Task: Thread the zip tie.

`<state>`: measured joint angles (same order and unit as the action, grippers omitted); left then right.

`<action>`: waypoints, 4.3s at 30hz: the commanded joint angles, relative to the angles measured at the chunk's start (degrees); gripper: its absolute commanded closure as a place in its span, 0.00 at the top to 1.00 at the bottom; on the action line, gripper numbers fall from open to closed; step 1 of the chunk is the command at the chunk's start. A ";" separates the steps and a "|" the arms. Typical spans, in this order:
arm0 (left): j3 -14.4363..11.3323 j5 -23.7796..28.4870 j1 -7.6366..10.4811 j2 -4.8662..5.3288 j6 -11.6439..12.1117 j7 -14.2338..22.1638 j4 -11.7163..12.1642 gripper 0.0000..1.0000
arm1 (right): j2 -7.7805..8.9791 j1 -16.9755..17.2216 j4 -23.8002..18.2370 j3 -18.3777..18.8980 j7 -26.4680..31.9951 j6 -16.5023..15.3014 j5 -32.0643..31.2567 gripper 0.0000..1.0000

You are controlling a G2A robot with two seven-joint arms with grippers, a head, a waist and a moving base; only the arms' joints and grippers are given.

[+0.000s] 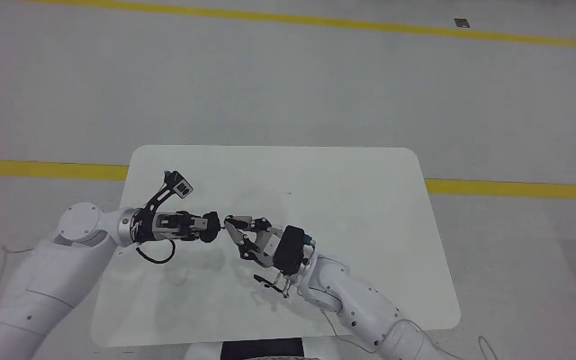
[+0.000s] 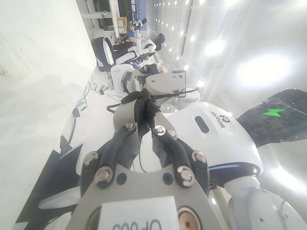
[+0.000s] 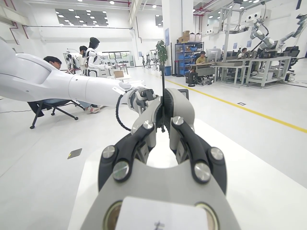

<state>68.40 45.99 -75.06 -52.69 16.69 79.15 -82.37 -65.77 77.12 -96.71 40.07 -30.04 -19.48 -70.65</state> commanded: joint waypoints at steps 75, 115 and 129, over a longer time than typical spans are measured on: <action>-3.13 2.88 0.40 1.91 -4.37 0.49 -2.00 0.00 | 3.05 -6.50 5.19 -8.61 -12.92 0.00 3.45 0.00; -14.47 12.28 5.58 8.31 0.14 0.49 -2.19 0.00 | 4.82 -10.86 6.21 -14.82 -16.03 0.00 7.10 0.00; -16.25 14.90 6.94 9.04 1.92 0.49 -1.16 0.00 | 4.20 -10.94 6.96 -14.80 -14.60 0.00 6.97 0.00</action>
<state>52.18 60.73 -68.17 -43.67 18.52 79.64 -83.61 -61.55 66.15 -89.83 25.19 -44.76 -19.48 -63.62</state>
